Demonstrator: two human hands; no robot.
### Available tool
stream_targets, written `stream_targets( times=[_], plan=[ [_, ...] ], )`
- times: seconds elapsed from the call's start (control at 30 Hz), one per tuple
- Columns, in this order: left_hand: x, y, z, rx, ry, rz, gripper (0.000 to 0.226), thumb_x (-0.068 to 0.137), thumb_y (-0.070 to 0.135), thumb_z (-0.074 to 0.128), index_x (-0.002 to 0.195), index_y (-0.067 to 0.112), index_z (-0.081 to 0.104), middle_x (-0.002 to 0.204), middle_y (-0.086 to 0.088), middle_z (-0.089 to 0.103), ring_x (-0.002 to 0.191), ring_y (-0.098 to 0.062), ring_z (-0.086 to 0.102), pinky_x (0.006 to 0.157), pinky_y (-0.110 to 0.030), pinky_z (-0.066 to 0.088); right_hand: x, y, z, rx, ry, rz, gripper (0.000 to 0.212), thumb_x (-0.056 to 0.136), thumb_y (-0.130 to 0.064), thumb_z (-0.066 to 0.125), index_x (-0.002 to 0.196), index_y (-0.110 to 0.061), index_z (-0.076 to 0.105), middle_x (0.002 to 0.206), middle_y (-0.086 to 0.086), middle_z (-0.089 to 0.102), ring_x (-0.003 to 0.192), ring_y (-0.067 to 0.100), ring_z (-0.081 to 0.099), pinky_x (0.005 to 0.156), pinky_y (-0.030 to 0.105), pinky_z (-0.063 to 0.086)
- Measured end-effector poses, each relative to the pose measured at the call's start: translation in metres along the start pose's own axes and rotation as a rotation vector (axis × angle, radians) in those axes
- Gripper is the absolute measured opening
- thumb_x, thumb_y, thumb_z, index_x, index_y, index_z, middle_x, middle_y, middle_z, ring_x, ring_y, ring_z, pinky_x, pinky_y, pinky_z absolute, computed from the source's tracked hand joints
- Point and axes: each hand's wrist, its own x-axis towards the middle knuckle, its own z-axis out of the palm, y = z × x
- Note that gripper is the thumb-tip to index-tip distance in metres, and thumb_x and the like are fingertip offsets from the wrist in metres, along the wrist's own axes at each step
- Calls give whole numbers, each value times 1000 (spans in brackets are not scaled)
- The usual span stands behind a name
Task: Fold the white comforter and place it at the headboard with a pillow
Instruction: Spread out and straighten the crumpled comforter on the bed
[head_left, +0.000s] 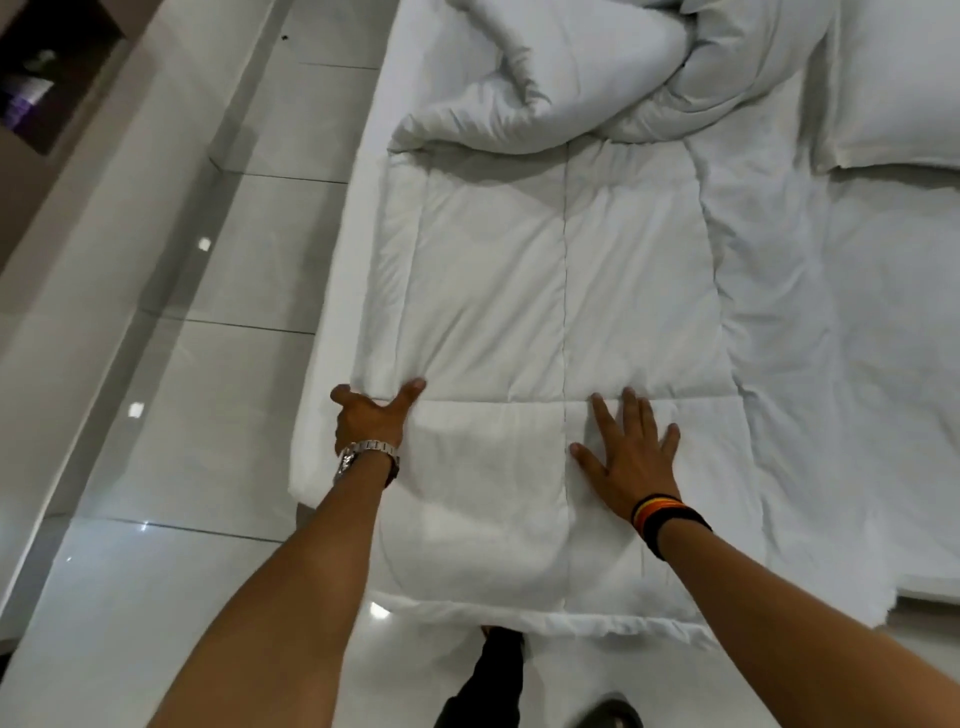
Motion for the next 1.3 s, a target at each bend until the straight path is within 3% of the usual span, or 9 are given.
stream_targets(
  times=[0.1, 0.23, 0.43, 0.6, 0.73, 0.87, 1.0, 1.13, 1.3],
  plan=[
    [25, -4, -29, -14, 120, 75, 114, 42, 77, 92, 128, 18, 47, 117, -14, 71, 104, -35, 71, 86, -51, 61, 6, -16, 5, 70, 44, -32, 79, 100, -70, 28, 165, -36, -1, 173, 8, -13, 159, 27, -10, 123, 63, -4],
    [42, -6, -47, 57, 201, 94, 120, 40, 83, 86, 131, 18, 43, 105, -12, 70, 96, -36, 71, 74, -42, 55, 3, -14, 12, 75, 27, -118, 77, 100, -69, 25, 165, -34, 2, 173, 5, -10, 159, 24, -9, 125, 57, -4],
    [-14, 4, 33, 362, 328, 385, 102, 93, 72, 52, 167, 10, 18, 168, -26, 24, 154, -47, 24, 121, -64, 15, 5, 20, 1, 66, 102, -40, 74, 102, -66, 27, 165, -34, 5, 173, 6, -12, 159, 27, -12, 124, 60, -7],
    [-81, 17, 128, 505, 3, 819, 81, 101, 61, 35, 168, 17, 20, 175, -16, 12, 161, -38, 10, 128, -60, 7, 37, 87, -33, 120, 242, 291, 73, 103, -63, 32, 165, -36, 5, 172, 13, -16, 157, 35, -15, 118, 71, -6],
    [-107, 25, 180, 624, -64, 879, 77, 103, 61, 29, 169, 22, 16, 175, -17, 6, 162, -37, 6, 128, -59, 4, 55, 154, -43, 193, 213, 559, 90, 90, -84, 30, 161, -46, -9, 168, 23, -21, 155, 45, -18, 112, 80, -5],
    [-109, 29, 194, 679, -54, 803, 79, 102, 65, 22, 169, 25, 9, 175, -17, -1, 162, -37, 2, 128, -60, 2, 64, 193, -45, 367, 139, 589, 115, 70, -96, 45, 157, -52, -16, 166, 26, 6, 148, 48, 20, 112, 72, 23],
    [-111, 39, 196, 721, -51, 750, 85, 98, 70, 14, 169, 23, 6, 175, -18, -2, 162, -37, 0, 128, -60, 0, 73, 208, -51, 432, 193, 426, 112, 73, -90, 55, 159, -53, -5, 123, 16, 49, 101, 40, 59, 80, 42, 47],
    [-121, 48, 197, 699, -53, 737, 87, 97, 69, 15, 169, 20, 10, 175, -18, 1, 162, -36, 2, 129, -58, 1, 63, 238, -51, 434, 279, 258, 86, 84, -85, 50, 155, -60, 9, 110, 7, 61, 95, 37, 67, 73, 38, 47],
    [-115, 54, 181, 736, -117, 917, 78, 102, 64, 22, 169, 25, 15, 176, -11, 5, 163, -31, 5, 130, -53, 6, 41, 260, -42, 348, 298, 395, 86, 85, -84, 43, 159, -50, 16, 118, 12, 57, 91, 37, 63, 72, 40, 49]
  ],
)
